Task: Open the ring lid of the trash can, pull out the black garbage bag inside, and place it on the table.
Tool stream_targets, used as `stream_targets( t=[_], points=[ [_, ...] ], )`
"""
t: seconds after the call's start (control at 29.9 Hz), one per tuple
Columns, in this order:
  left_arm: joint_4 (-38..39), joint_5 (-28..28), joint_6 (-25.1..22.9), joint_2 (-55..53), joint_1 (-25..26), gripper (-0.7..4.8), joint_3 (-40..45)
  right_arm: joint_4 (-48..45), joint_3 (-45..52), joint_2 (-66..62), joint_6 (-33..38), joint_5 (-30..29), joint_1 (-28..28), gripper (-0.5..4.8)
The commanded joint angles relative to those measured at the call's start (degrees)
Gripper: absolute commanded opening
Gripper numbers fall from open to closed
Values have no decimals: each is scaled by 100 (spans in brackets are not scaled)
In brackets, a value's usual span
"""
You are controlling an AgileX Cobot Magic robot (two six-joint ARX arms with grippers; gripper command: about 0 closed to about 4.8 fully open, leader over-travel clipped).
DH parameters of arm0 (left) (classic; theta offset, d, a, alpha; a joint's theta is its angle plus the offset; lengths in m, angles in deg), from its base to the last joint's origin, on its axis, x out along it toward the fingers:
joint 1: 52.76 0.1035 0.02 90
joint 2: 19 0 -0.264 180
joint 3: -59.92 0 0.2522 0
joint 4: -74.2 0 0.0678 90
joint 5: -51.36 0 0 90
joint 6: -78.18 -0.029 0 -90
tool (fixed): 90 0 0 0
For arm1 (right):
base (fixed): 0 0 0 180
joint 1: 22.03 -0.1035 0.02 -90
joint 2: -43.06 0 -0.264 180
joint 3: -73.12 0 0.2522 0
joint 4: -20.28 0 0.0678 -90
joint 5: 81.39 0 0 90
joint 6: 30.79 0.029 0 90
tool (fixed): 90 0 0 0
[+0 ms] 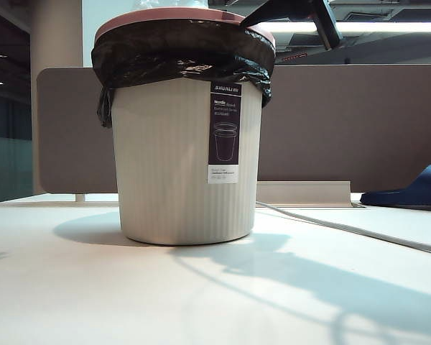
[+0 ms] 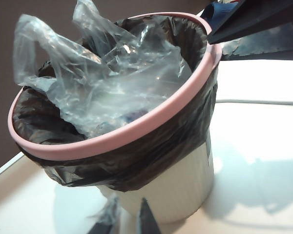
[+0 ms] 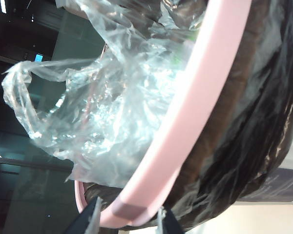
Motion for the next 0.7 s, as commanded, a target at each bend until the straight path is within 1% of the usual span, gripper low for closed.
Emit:
stream_targets(
  t=[0.03,0.43,0.63,0.7],
  points=[
    [-57,-26,0,9,-2,53,-31,-166,-31,-24,22,-20,-2,149],
    [-57,-26,-2,7,-2,53,-31,-579,-70,-17,26,-365,-4,149],
    [-59,-33,-9,4,-2,62,-31,-870,-76,-15,28,-409,0,149],
    [-61,-111,-59,-4,-2,62,-31,-988,-76,-15,28,-409,2,149]
  ],
)
